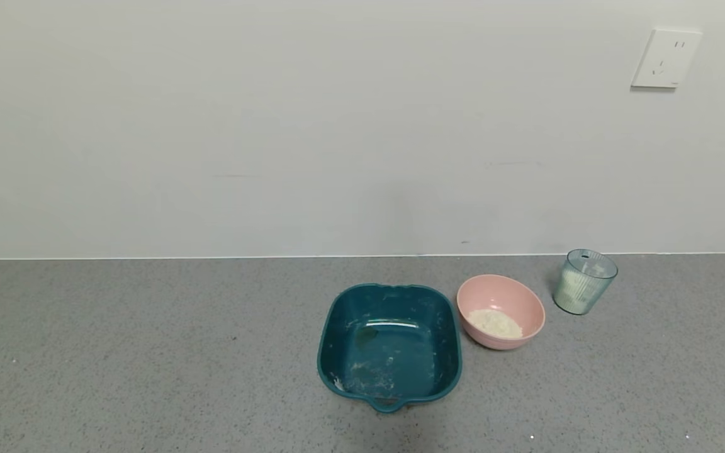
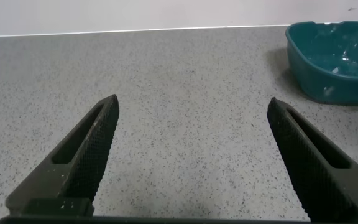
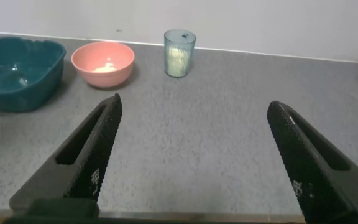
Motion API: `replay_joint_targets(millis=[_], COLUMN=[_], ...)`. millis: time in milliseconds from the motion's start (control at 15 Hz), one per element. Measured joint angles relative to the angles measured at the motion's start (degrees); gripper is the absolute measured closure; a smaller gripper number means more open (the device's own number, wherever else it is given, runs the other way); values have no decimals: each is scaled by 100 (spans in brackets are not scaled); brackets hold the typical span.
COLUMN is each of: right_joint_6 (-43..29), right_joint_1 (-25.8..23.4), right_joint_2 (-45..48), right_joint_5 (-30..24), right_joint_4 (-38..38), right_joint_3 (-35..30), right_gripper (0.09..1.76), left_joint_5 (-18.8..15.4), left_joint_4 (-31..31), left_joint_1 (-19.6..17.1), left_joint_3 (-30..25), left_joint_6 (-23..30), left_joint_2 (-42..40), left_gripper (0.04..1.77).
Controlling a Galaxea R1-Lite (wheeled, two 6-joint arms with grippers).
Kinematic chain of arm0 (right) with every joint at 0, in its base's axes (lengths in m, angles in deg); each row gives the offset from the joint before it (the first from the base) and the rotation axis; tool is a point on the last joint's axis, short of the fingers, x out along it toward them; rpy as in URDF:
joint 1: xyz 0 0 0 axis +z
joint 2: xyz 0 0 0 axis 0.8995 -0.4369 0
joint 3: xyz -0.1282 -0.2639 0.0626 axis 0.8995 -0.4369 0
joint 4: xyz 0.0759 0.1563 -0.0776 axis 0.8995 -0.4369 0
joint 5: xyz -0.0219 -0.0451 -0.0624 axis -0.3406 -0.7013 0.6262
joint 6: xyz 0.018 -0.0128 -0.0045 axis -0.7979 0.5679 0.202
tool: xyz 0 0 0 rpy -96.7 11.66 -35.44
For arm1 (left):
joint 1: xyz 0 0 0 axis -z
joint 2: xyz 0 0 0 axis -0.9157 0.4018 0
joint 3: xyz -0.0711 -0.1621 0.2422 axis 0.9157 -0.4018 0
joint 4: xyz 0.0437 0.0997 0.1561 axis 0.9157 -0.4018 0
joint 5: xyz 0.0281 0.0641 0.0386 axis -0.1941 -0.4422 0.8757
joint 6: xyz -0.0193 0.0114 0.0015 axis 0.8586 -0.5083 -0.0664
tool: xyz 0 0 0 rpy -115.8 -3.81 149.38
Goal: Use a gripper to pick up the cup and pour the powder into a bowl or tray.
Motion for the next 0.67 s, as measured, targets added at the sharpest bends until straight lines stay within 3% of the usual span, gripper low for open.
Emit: replay_joint_targets(millis=[267,667], right_joint_6=[88,-67], right_joint_1=[-5,0], right_joint_2=[21,23], right_joint_5=[-6,-193], right_joint_4=[1331,2104], right_joint_3=[-1286,-2345], right_gripper=[15,15], left_joint_5=[2,2], left_joint_4=[0,-1], left_joint_1=[0,0], left_joint_3=[0,0], left_joint_6=[2,2], left_joint_2=[0,0], left_gripper=[9,9])
